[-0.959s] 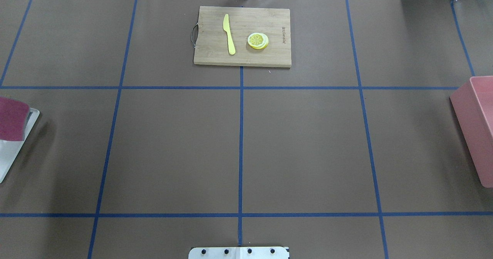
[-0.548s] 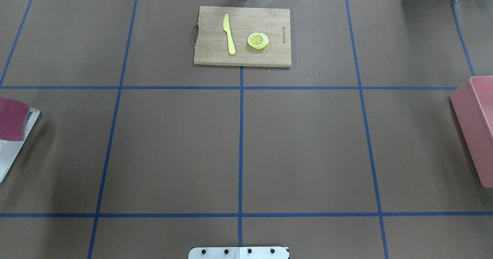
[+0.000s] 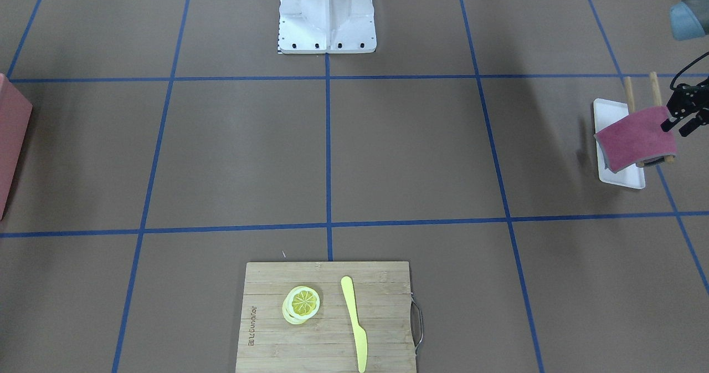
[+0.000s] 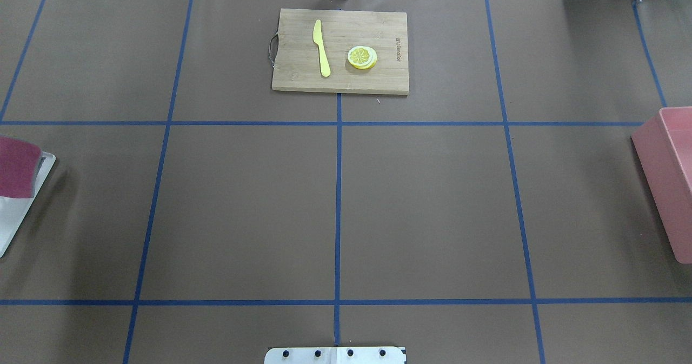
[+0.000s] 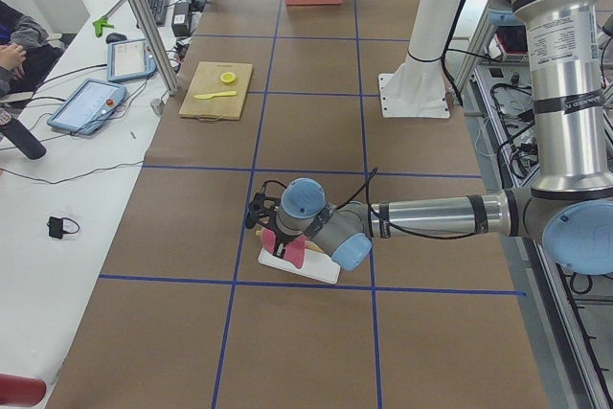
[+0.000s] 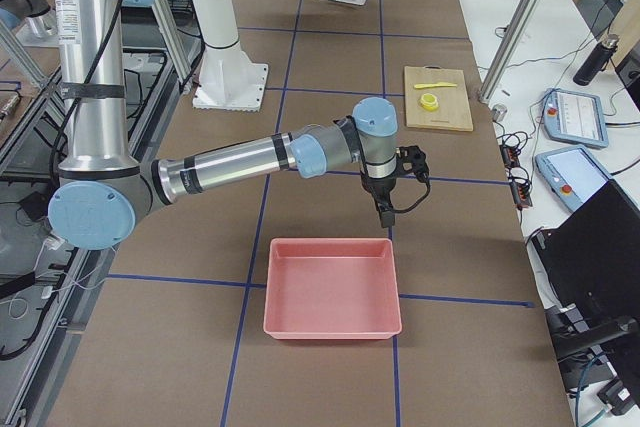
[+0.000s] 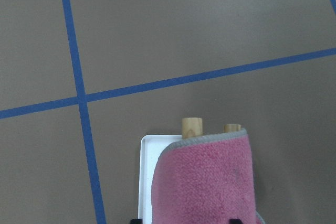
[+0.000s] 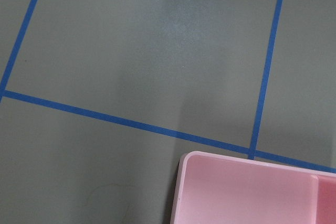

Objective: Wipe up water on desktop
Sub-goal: 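Close the left gripper on the pink towel lying on the white tray, then lift the pink towel with the left gripper while the right arm approaches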

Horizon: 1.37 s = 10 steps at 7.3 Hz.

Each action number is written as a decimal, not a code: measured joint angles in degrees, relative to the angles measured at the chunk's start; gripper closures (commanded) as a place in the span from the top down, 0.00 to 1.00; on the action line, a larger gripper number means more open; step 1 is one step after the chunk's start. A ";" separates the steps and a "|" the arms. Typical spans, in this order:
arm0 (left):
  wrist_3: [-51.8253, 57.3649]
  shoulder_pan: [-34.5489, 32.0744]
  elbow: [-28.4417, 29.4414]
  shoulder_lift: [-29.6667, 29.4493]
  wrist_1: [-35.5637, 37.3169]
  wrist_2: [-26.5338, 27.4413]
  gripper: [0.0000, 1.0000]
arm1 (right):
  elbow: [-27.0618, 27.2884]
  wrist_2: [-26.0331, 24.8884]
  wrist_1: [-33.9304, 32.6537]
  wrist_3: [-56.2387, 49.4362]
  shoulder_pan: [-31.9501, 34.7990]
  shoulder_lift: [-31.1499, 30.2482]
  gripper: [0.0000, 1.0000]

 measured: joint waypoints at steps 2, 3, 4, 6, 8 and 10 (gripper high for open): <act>-0.01 0.11 0.51 -0.32 -0.08 -0.08 0.24 | -0.04 -0.06 0.00 0.02 0.00 0.00 1.00; -0.05 0.15 0.60 -0.45 -0.07 -0.16 0.20 | -0.04 -0.08 0.00 0.03 0.00 0.00 1.00; -0.09 0.19 0.61 -0.59 -0.10 -0.24 0.01 | -0.06 -0.08 0.00 0.02 0.00 0.00 1.00; -0.13 0.19 0.52 -0.89 -0.16 -0.39 0.00 | -0.04 -0.09 -0.02 0.00 0.00 0.00 1.00; -0.03 0.12 0.39 -1.03 -0.13 -0.91 0.00 | -0.01 -0.05 -0.02 0.00 0.00 0.00 1.00; 0.04 -0.79 0.14 -1.35 0.24 -4.28 0.00 | 0.00 -0.02 0.00 0.05 0.00 0.00 1.00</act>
